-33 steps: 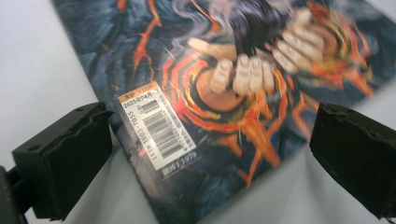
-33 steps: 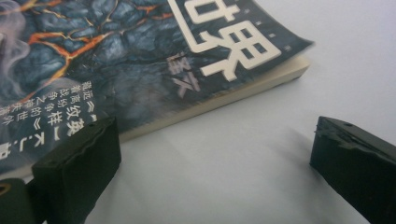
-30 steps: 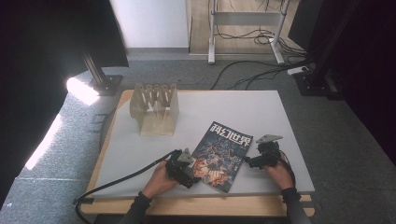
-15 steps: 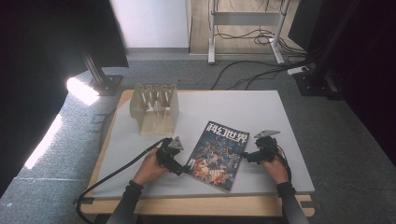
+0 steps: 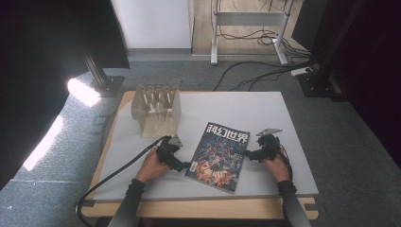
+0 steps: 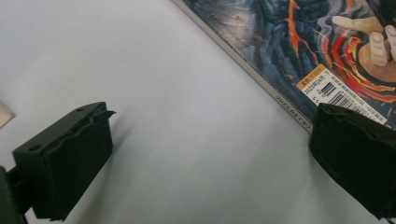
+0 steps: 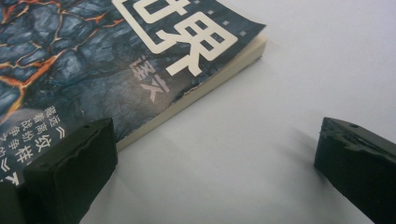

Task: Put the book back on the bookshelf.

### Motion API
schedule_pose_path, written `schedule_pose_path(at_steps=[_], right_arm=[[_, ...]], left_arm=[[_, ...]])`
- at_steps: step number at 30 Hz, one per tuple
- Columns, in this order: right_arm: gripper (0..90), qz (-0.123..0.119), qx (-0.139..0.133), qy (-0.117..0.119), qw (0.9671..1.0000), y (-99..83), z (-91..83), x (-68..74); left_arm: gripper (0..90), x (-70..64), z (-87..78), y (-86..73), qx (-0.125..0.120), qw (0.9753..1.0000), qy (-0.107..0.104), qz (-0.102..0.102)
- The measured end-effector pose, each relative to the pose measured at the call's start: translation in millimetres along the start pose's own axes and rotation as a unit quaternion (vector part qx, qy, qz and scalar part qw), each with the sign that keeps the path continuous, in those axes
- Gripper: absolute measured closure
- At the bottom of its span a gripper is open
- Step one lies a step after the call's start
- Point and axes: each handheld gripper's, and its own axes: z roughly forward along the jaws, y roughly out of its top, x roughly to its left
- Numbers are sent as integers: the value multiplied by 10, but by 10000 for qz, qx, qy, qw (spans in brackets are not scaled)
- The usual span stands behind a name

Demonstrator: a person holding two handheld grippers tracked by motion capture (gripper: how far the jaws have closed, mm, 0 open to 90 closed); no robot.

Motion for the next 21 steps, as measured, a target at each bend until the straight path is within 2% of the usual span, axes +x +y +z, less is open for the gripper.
schedule_pose_path(at_steps=[3, 10, 21], right_arm=[[0, 59, -30, -57, 10000, 28, 31, -7], [0, 159, -86, -161, 9997, 104, 114, -26], [28, 194, -181, -252, 9993, 222, 227, -10]], left_arm=[[0, -37, 1, -9, -35, 10000, -47, 57], [0, -245, 24, -14, -126, 9989, -293, 344], [0, -511, 93, 38, -201, 9951, -616, 743]])
